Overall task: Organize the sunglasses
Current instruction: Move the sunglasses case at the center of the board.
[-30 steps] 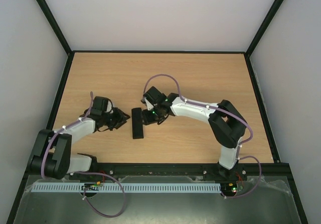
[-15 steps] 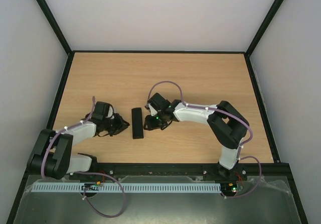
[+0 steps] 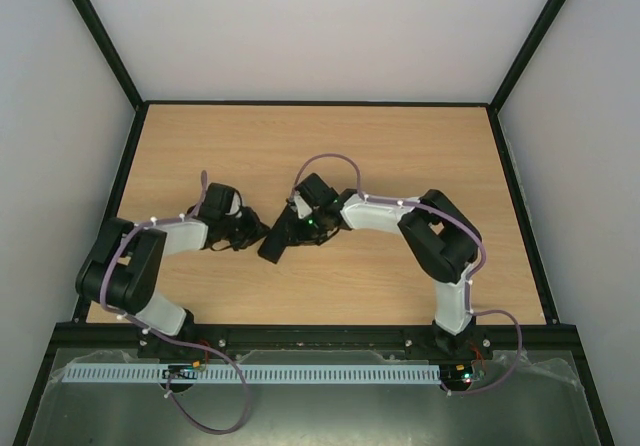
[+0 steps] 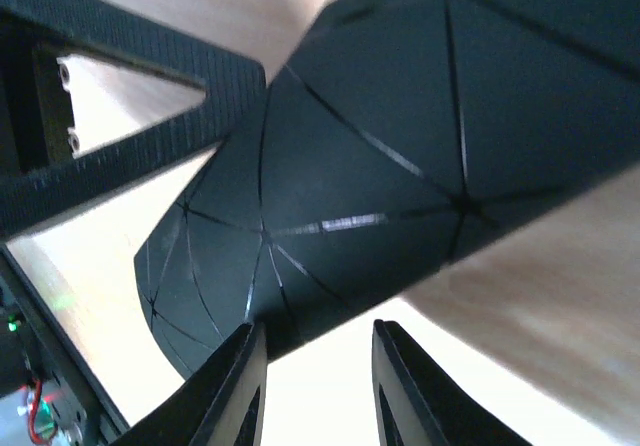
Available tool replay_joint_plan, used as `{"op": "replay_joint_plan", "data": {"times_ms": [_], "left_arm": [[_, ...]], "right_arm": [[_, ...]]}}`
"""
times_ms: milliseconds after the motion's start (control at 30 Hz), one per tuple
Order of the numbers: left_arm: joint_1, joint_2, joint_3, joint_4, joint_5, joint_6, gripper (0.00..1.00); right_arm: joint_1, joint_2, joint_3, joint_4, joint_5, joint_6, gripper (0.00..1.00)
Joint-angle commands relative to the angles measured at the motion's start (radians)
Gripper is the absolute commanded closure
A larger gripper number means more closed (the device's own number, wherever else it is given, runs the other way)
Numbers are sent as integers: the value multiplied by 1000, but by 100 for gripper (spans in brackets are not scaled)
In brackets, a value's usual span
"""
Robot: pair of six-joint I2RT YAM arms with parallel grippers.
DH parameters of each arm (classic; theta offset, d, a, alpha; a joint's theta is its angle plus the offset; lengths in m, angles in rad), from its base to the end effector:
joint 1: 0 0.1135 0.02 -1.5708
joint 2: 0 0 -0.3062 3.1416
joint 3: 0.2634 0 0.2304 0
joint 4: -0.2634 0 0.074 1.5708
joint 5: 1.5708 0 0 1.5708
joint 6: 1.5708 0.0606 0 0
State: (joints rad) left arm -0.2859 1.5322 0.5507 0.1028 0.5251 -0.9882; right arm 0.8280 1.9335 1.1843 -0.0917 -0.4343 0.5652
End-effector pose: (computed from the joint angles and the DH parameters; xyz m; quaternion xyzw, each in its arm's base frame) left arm 0.2432 -0.1031 0.1705 -0.2298 0.8833 -0.3911 0.1181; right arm 0.2642 0.3254 0.1961 -0.1957 0.8943 0.3780 0.1382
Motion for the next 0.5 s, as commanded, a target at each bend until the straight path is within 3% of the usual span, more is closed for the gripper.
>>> {"op": "replay_joint_plan", "data": {"times_ms": [0,467], "left_arm": [[-17,57,46,63,26,-17,90],[-41,332,330,113,75,-37,93]], "right_arm": [[-53,44,61,-20,18,-22,70],[-171,198,341,-205,105,-104,70]]}}
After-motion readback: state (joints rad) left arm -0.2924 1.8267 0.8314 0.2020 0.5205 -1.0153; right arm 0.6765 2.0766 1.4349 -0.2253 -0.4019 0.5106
